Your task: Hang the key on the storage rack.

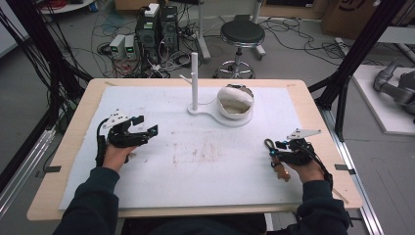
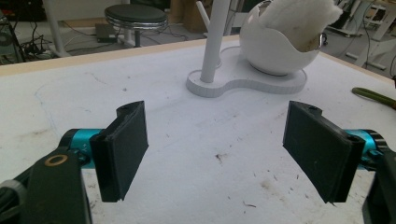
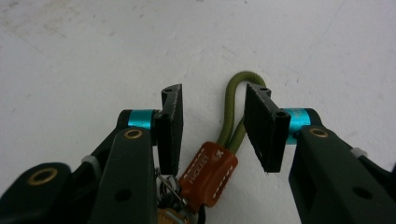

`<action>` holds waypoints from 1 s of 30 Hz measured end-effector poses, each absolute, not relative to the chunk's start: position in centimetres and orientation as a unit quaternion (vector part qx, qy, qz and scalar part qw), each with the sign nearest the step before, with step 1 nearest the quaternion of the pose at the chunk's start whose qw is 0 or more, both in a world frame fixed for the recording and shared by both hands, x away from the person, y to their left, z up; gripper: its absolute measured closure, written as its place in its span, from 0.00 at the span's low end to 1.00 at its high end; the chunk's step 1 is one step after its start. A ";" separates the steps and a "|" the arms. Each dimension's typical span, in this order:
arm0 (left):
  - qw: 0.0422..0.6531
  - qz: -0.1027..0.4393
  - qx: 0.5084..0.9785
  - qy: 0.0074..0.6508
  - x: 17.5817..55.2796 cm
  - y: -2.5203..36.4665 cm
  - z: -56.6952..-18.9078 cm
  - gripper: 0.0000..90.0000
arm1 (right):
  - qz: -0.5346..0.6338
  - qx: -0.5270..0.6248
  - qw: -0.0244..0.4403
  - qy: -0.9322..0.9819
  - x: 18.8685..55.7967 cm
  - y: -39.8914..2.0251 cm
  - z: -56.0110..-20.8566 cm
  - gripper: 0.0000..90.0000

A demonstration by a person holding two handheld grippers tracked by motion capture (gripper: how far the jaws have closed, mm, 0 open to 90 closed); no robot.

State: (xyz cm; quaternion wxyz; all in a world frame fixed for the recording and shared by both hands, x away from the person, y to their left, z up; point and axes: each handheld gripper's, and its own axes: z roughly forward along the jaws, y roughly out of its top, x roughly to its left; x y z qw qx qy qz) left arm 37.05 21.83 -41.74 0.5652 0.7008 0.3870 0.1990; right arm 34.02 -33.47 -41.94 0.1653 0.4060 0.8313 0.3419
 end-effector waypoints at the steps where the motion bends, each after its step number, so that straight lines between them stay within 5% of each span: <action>1: 0.564 0.198 0.702 0.388 37.1 21.7 -41.8 0.25 | 0.340 0.410 0.159 0.831 34.0 -33.6 -42.0 0.63; 10: 0.561 0.201 0.702 0.389 37.0 21.9 -41.7 0.25 | 0.284 0.460 0.141 0.830 33.4 -33.8 -43.3 0.59; 16: 0.557 0.203 0.704 0.391 36.9 22.0 -41.7 0.25 | 0.261 0.455 0.147 0.838 33.6 -33.2 -43.3 0.65; 21: 0.555 0.201 0.706 0.392 36.9 21.9 -41.8 0.25 | 0.262 0.443 0.142 0.846 33.6 -32.9 -43.1 0.82; 30: 0.552 0.202 0.707 0.394 36.9 21.9 -41.9 0.25 | 0.334 0.424 0.123 0.833 33.9 -32.7 -42.9 0.86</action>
